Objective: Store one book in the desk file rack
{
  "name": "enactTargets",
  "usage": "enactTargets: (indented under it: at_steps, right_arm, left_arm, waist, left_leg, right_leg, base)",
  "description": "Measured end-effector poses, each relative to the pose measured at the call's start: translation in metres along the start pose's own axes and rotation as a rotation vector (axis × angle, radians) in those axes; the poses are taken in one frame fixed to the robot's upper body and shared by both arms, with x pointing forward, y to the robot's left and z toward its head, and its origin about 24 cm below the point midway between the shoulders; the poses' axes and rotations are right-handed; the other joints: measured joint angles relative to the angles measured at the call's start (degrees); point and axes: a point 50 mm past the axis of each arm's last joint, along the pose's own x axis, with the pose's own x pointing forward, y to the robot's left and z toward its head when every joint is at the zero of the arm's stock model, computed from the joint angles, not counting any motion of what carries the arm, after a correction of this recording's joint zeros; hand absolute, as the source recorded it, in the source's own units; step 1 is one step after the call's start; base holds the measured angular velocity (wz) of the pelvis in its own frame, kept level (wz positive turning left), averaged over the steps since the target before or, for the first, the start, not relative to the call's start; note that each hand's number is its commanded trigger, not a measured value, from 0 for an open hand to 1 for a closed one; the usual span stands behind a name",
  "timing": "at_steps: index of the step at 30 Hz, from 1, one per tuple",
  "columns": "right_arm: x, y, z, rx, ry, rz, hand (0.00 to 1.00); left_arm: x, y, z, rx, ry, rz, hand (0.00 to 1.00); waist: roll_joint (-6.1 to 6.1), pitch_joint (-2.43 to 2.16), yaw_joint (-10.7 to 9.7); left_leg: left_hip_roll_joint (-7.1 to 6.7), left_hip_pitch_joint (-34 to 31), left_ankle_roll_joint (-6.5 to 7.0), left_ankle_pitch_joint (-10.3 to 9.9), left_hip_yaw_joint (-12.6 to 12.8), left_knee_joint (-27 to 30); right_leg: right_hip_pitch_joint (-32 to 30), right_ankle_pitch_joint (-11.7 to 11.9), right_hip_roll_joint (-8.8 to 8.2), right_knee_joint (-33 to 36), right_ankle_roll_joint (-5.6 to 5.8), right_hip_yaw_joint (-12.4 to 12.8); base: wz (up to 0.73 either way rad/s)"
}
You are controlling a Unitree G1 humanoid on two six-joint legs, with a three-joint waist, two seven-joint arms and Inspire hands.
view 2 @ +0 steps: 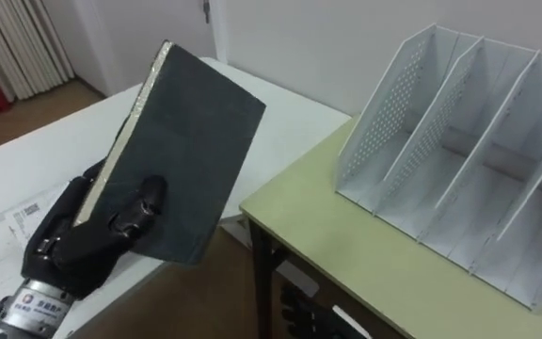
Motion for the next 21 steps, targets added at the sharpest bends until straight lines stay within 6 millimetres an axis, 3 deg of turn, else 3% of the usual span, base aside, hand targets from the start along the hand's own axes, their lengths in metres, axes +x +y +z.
enactTargets:
  at_steps: [10, 15, 20, 21]
  right_arm:
    - [-0.008, -0.002, 0.049, 0.134, -0.281, 0.099, 0.0]
    - [-0.014, -0.004, 0.067, 0.198, -0.402, 0.158, 0.0]
    - [-0.018, -0.005, 0.074, 0.204, -0.418, 0.196, 0.0]
    - [-0.018, -0.006, 0.075, 0.192, -0.417, 0.203, 0.0]
  left_arm:
    - [-0.003, -0.002, -0.006, -0.04, 0.055, -0.122, 1.0]
    - [-0.007, -0.002, -0.01, -0.068, 0.113, -0.183, 1.0]
    - [-0.008, -0.003, -0.008, -0.094, 0.11, -0.234, 1.0]
    - [-0.008, -0.003, -0.008, -0.094, 0.114, -0.244, 1.0]
  waist:
    - [-0.39, -0.23, -0.09]
    - [-1.21, -0.78, -0.05]
    - [-0.41, -0.63, -0.06]
    - [-0.04, -0.79, -0.01]
  left_leg:
    - [0.22, 0.1, 0.0, 0.0, 0.13, 0.07]
    - [0.38, 0.19, -0.01, 0.0, 0.45, 0.15]
    - [0.54, 0.18, -0.03, -0.02, 1.25, 0.13]
    - [0.56, 0.23, -0.03, -0.02, 1.56, 0.1]
  right_leg:
    - [-0.07, 0.0, -0.01, 0.36, 0.0, 0.3]
    - [-0.04, 0.06, 0.19, 0.35, -0.08, 0.72]
    - [-0.53, 0.08, 0.3, 0.95, -0.1, 1.28]
    - [-0.55, 0.08, 0.32, 1.09, -0.1, 1.58]
  base:
    - [0.0]
    - [-0.03]
    - [-0.06]
    - [-0.1]
